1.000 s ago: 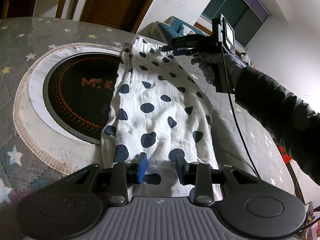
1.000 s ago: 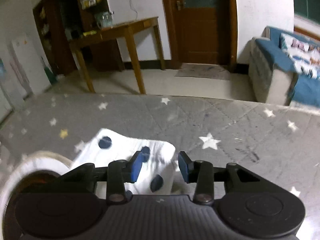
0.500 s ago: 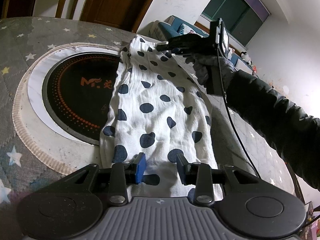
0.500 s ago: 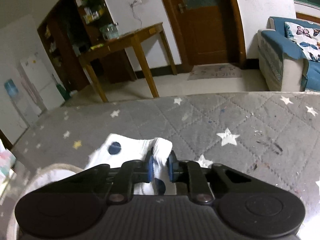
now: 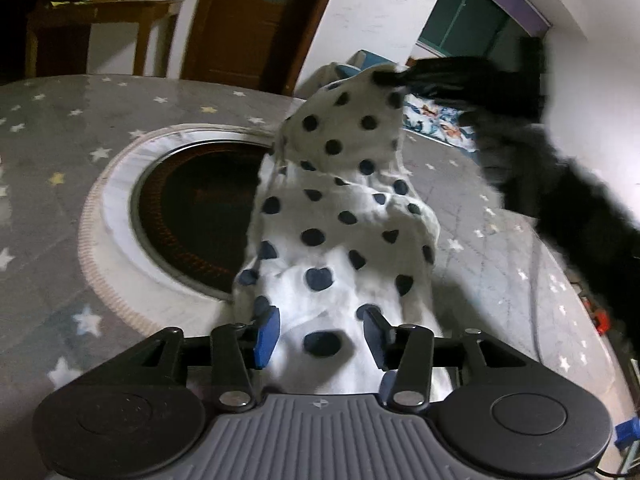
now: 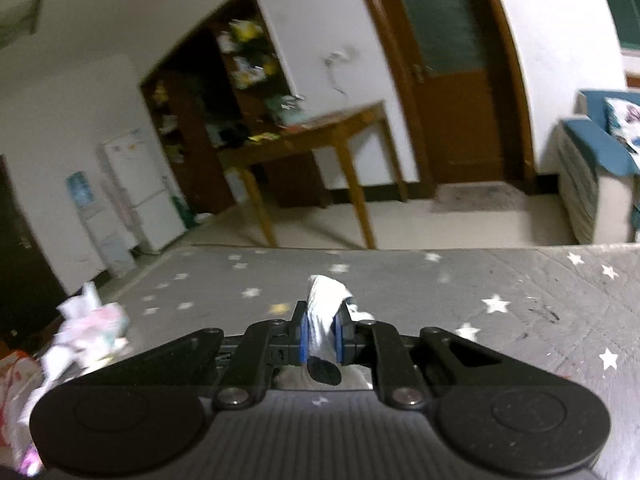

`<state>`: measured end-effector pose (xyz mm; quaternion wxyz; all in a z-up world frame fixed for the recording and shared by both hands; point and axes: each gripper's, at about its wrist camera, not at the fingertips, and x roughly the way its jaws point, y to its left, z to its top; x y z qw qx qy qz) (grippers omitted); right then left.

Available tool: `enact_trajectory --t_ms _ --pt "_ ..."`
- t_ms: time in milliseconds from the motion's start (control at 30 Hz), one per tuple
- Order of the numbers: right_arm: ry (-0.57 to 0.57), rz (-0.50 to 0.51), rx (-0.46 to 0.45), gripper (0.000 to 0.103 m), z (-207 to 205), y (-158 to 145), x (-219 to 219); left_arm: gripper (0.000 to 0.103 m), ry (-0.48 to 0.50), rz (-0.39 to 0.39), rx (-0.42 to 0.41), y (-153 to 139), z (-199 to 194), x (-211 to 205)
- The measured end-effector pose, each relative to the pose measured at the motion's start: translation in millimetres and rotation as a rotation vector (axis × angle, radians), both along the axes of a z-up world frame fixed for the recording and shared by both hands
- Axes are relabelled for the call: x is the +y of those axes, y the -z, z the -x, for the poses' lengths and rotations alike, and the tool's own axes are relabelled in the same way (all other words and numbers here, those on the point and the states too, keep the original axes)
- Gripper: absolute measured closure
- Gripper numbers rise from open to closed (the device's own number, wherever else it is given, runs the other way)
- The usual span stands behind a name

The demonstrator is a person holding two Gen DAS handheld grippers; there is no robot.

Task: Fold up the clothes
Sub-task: 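Fold the held hem with the right gripper over onto the waistband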

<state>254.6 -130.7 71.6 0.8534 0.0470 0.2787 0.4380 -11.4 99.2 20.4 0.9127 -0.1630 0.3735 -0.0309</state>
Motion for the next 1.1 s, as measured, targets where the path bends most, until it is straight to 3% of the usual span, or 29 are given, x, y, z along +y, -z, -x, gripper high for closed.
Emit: enact_trajectory --t_ms 233,533,600,700,867,967,1100 --pt "-0.147 -0.047 -0.017 0.092 107.5 -27.6 -30.5 0.051 -0.037 -0.044 0.026 3.8 24.3 7.8" --pt "-0.366 -0.045 0.021 0.092 224.8 -10.7 -50.5 0.051 -0.117 -0.071 -0.003 -3.8 44.6 26.2" --pt "-0.425 -0.005 0.026 0.091 246.8 2.5 -49.7 0.051 -0.144 -0.074 -0.014 -6.7 47.8 32.9" --pt "-0.477 0.123 -0.081 0.090 275.6 19.0 -46.2 0.051 -0.169 -0.077 -0.038 -14.5 53.5 40.6" --pt "-0.566 0.242 -0.149 0.077 301.5 21.1 -55.6 0.051 -0.190 -0.087 -0.086 -29.6 61.1 47.6" --pt "-0.582 0.204 -0.116 0.076 297.8 11.0 -58.3 0.051 -0.184 -0.086 -0.112 -37.3 61.5 46.0" --pt "-0.511 0.151 -0.068 0.072 281.3 2.5 -53.8 0.051 -0.147 -0.080 -0.145 -45.7 56.3 36.8"
